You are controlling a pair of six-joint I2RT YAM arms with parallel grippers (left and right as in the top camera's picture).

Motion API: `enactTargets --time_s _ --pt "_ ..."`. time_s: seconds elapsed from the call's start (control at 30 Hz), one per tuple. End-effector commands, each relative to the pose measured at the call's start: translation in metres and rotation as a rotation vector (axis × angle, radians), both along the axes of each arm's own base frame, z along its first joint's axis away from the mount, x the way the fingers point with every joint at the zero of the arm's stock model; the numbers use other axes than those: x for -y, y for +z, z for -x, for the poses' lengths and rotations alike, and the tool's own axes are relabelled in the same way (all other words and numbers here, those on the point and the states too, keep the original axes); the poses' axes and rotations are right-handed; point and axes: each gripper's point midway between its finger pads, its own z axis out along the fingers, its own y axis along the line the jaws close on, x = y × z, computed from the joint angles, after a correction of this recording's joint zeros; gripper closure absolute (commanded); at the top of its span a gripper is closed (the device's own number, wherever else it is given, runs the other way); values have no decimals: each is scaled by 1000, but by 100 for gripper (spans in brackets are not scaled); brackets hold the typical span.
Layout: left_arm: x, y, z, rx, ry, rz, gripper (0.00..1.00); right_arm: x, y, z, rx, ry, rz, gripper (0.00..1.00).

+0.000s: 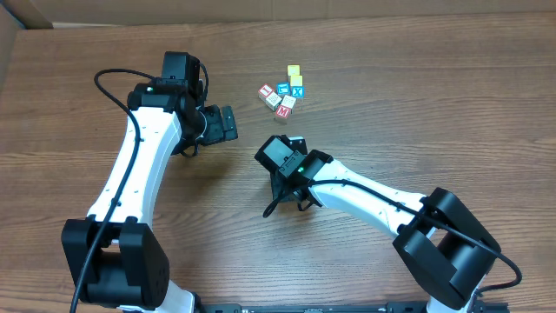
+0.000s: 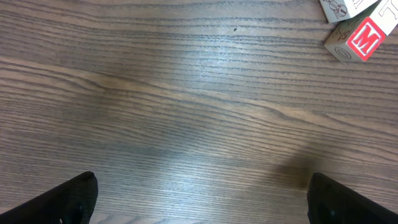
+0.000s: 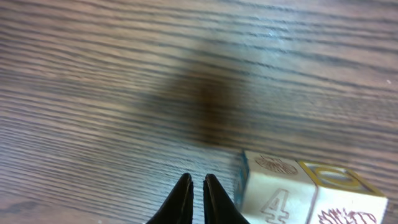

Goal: Flip 4 blocks

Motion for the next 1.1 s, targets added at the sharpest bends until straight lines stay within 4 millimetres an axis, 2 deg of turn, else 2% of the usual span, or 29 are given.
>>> enactTargets --time_s 0.0,0.4,0.6,0.77,0.83,0.93,1.07 --pt "-3 2 -6 12 23 -8 0 7 9 0 15 -19 11 90" --pt "-3 2 -6 12 23 -8 0 13 7 5 -5 -19 37 90" --pt "-3 2 -6 12 23 -8 0 9 9 3 3 -17 20 90" --pt "-3 2 -6 12 23 -8 0 1 33 -14 29 -37 -27 90" --pt "-3 2 -6 12 23 -8 0 7 47 -23 29 -62 -26 90" --pt "-3 2 -6 12 23 -8 0 25 57 -32 8 -108 -7 91" --pt "-3 2 -6 12 23 -8 0 52 53 -34 -87 -175 -10 91"
